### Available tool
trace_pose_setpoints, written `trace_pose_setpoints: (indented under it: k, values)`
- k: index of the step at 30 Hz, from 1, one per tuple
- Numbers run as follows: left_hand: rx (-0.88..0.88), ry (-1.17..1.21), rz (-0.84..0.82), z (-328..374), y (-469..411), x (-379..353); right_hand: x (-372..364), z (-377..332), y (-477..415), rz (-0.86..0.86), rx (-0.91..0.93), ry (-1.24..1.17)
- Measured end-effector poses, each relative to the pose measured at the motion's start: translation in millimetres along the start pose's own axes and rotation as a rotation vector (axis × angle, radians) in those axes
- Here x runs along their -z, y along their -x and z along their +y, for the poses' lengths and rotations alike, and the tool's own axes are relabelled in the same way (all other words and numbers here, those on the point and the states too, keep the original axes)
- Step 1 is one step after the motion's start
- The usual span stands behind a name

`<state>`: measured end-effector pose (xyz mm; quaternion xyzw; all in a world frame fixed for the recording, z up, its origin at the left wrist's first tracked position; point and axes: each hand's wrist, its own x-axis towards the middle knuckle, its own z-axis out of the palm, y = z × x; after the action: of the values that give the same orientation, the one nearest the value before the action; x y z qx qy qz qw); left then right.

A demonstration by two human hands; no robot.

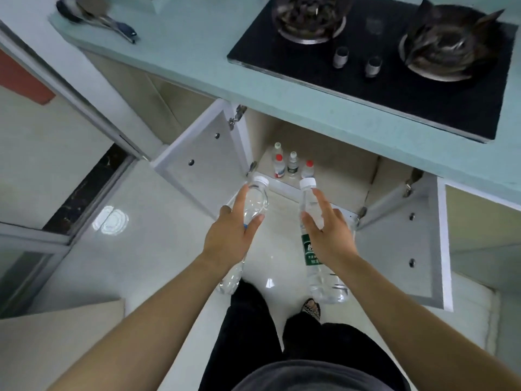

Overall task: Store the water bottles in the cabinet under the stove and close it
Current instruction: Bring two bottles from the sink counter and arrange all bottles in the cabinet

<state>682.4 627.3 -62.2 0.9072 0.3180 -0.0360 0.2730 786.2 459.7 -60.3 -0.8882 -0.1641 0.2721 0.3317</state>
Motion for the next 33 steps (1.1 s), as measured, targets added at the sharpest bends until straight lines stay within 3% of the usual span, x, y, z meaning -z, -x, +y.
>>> trace_pose_setpoints:
  k: [9, 16, 24, 30, 33]
  values:
    - [-0.333, -0.084, -0.302, -11.0, -178.8, 7.4, -23.8, -30.5, -109.3, 0.229, -0.257, -0.116]
    - [-0.451, -0.202, -0.457, -5.9, -255.7, -30.0, -37.0, -14.6, -155.6, 0.291, -0.367, -0.134]
    - [-0.504, -0.211, -0.467, -8.2, -339.0, -185.1, -86.7, 119.5, -261.4, 0.352, -0.308, -0.091]
    - [-0.474, -0.092, -0.352, -63.2, -431.4, -332.4, -151.8, 262.8, -377.8, 0.41, -0.196, -0.045]
    - [-0.562, -0.068, -0.314, -96.4, -470.1, -402.4, -187.0, 333.4, -439.2, 0.443, -0.071, -0.037]
